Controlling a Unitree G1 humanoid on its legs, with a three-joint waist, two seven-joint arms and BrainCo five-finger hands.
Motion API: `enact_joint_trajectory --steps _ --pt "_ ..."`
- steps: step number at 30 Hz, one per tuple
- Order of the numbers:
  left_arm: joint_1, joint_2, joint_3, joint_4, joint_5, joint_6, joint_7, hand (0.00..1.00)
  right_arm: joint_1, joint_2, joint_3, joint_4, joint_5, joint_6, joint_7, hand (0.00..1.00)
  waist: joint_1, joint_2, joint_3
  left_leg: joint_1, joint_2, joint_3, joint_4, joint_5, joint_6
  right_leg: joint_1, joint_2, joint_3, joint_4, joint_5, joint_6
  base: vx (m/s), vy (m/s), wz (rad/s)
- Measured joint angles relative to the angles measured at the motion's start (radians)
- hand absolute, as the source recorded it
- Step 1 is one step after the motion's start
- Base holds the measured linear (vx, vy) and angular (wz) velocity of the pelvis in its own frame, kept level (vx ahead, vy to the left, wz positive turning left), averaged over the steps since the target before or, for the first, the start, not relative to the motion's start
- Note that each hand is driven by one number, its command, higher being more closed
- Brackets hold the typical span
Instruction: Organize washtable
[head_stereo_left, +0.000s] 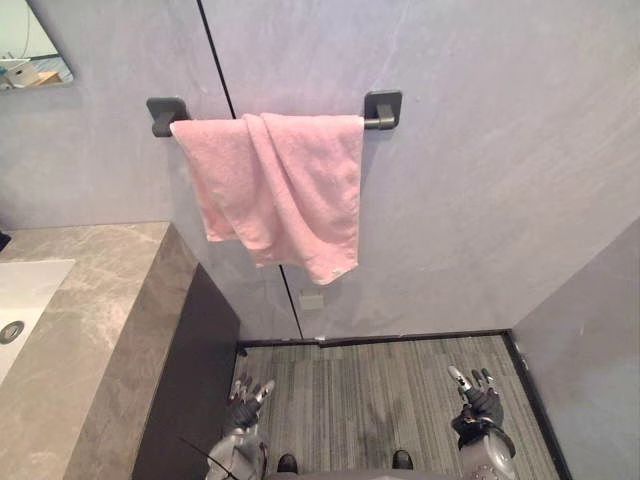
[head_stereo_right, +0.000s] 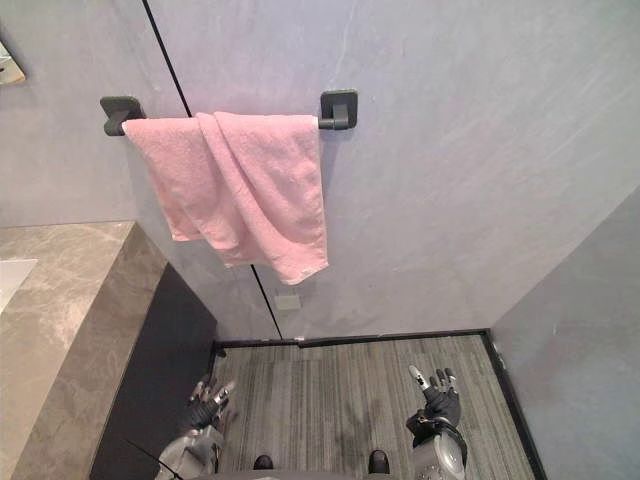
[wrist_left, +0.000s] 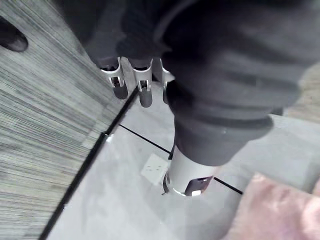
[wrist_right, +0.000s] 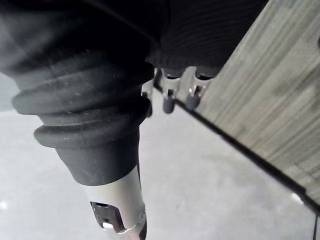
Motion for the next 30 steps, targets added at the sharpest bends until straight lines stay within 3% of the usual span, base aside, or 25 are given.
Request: enact_joint_trajectory --steps 4,5,6,7,8,10,11,15,19,21,22,23,24,26,28,29,30 --pt "-0.003 0.002 0.010 0.005 -0.004 0.001 0.007 0.00 -0.002 0.005 0.004 0.000 -0.018 0.000 -0.003 0.00 0.028 -0.030 0.028 -0.058 0.013 0.050 0.115 -0.057 0.011 -0.111 0.000 0.064 0.175 -0.065 0.010 -0.07 -0.012 -0.30" --pt "-0.003 -0.006 0.014 0.006 -0.004 0.001 0.009 0.00 -0.002 0.007 0.015 -0.001 -0.018 0.000 -0.004 0.00 0.034 -0.018 0.030 -0.075 0.034 0.046 0.128 -0.058 0.013 -0.119 0.002 0.073 0.187 -0.071 0.009 -0.04 -0.040 -0.05" --pt "-0.008 -0.006 0.024 0.006 -0.005 0.000 0.011 0.00 0.001 0.008 0.028 -0.008 -0.018 0.000 -0.004 0.00 0.035 -0.016 0.036 -0.090 0.047 0.045 0.136 -0.055 0.009 -0.161 0.007 0.073 0.325 -0.125 -0.017 0.01 -0.047 0.25" --pt "-0.017 -0.003 0.024 0.004 -0.005 -0.002 0.017 0.00 0.018 0.009 0.048 -0.022 -0.018 0.000 -0.003 0.00 0.036 -0.030 0.034 -0.107 0.048 0.017 0.160 -0.055 0.006 -0.170 -0.010 0.080 0.478 -0.209 -0.013 0.03 -0.138 0.55" --pt "-0.020 -0.002 0.024 0.003 -0.006 -0.002 0.024 0.00 0.027 0.010 0.065 -0.026 -0.028 0.000 0.000 0.00 0.040 -0.048 0.026 -0.127 0.048 -0.023 0.178 -0.055 -0.009 -0.143 -0.022 0.112 0.530 -0.269 0.012 0.02 -0.191 0.63" --pt "-0.023 -0.006 0.018 -0.001 -0.007 -0.003 0.025 0.00 0.017 0.007 0.077 -0.025 -0.036 0.000 0.002 0.00 0.053 -0.072 0.020 -0.161 0.043 -0.063 0.193 -0.049 -0.021 -0.111 -0.017 0.150 0.505 -0.350 0.032 -0.06 -0.352 0.64" --pt "-0.017 -0.021 0.018 0.006 -0.018 -0.002 0.025 0.00 -0.003 -0.009 0.098 -0.018 -0.037 0.000 0.001 0.00 0.057 -0.058 0.019 -0.171 0.053 -0.083 0.191 -0.040 -0.033 -0.092 -0.005 0.128 0.469 -0.386 0.011 -0.09 -0.310 0.61" --pt "0.022 -0.035 -0.018 0.005 -0.070 -0.012 0.034 0.00 -0.059 -0.098 0.183 0.040 -0.050 0.000 0.002 0.00 0.058 0.010 0.026 -0.198 0.084 -0.153 0.183 -0.001 0.015 -0.095 0.032 0.024 0.515 -0.415 -0.025 -0.08 -0.186 0.64" --pt "0.026 -0.033 0.006 0.004 -0.124 -0.030 0.045 0.00 -0.084 -0.107 0.249 0.058 -0.077 0.000 0.017 0.00 0.053 0.018 0.049 -0.258 0.091 -0.227 0.210 0.056 0.048 -0.061 0.054 -0.084 0.510 -0.424 -0.056 -0.07 -0.164 0.88" --pt "0.029 -0.030 0.009 0.007 -0.123 -0.032 0.044 0.00 -0.108 -0.105 0.258 0.114 -0.091 -0.001 0.017 0.00 0.054 0.011 0.073 -0.264 0.093 -0.200 0.208 0.121 0.040 -0.017 0.057 -0.141 0.488 -0.417 -0.070 -0.04 -0.089 0.84" --pt "0.031 -0.021 0.013 0.012 -0.123 -0.036 0.044 0.00 -0.133 -0.106 0.256 0.156 -0.102 0.000 0.014 0.00 0.057 0.009 0.081 -0.276 0.094 -0.170 0.190 0.189 0.023 -0.002 0.063 -0.174 0.465 -0.407 -0.087 -0.09 -0.115 0.95" --pt "0.029 -0.012 0.021 0.026 -0.125 -0.035 0.047 0.00 -0.155 -0.108 0.253 0.181 -0.103 0.000 0.010 0.00 0.054 0.010 0.087 -0.292 0.084 -0.161 0.142 0.282 0.031 0.003 0.065 -0.216 0.434 -0.387 -0.109 -0.11 -0.115 0.90" --pt "0.028 -0.008 0.024 0.034 -0.126 -0.035 0.047 0.00 -0.158 -0.103 0.253 0.184 -0.104 -0.001 0.010 0.00 0.052 0.008 0.093 -0.299 0.078 -0.159 0.151 0.278 0.031 0.007 0.055 -0.243 0.417 -0.374 -0.120 -0.11 -0.050 0.71" --pt "0.032 -0.010 0.069 0.075 -0.132 -0.030 0.048 0.00 -0.162 -0.110 0.238 0.209 -0.106 0.000 0.016 0.00 0.056 -0.015 0.111 -0.332 0.018 -0.080 0.478 0.015 0.037 0.029 0.005 -0.286 0.388 -0.348 -0.113 -0.11 0.013 0.56" --pt "0.039 -0.011 0.073 0.076 -0.132 -0.031 0.048 0.00 -0.144 -0.127 0.237 0.212 -0.115 0.000 0.019 0.00 0.051 0.001 0.106 -0.327 0.014 -0.022 0.585 -0.088 0.062 0.039 -0.010 -0.320 0.374 -0.338 -0.100 -0.06 0.059 0.67" --pt "0.037 -0.014 0.075 0.075 -0.132 -0.031 0.047 0.00 -0.130 -0.146 0.236 0.212 -0.116 0.001 0.019 0.00 0.049 0.029 0.101 -0.335 0.020 0.025 0.601 -0.111 0.076 0.047 -0.001 -0.361 0.381 -0.334 -0.094 -0.01 0.055 0.86" --pt "0.030 -0.020 0.073 0.065 -0.135 -0.032 0.046 0.00 -0.126 -0.152 0.234 0.216 -0.115 0.005 0.019 0.00 0.049 0.041 0.095 -0.347 0.009 0.033 0.582 -0.102 0.080 0.043 0.006 -0.371 0.383 -0.334 -0.093 -0.04 0.066 1.28"
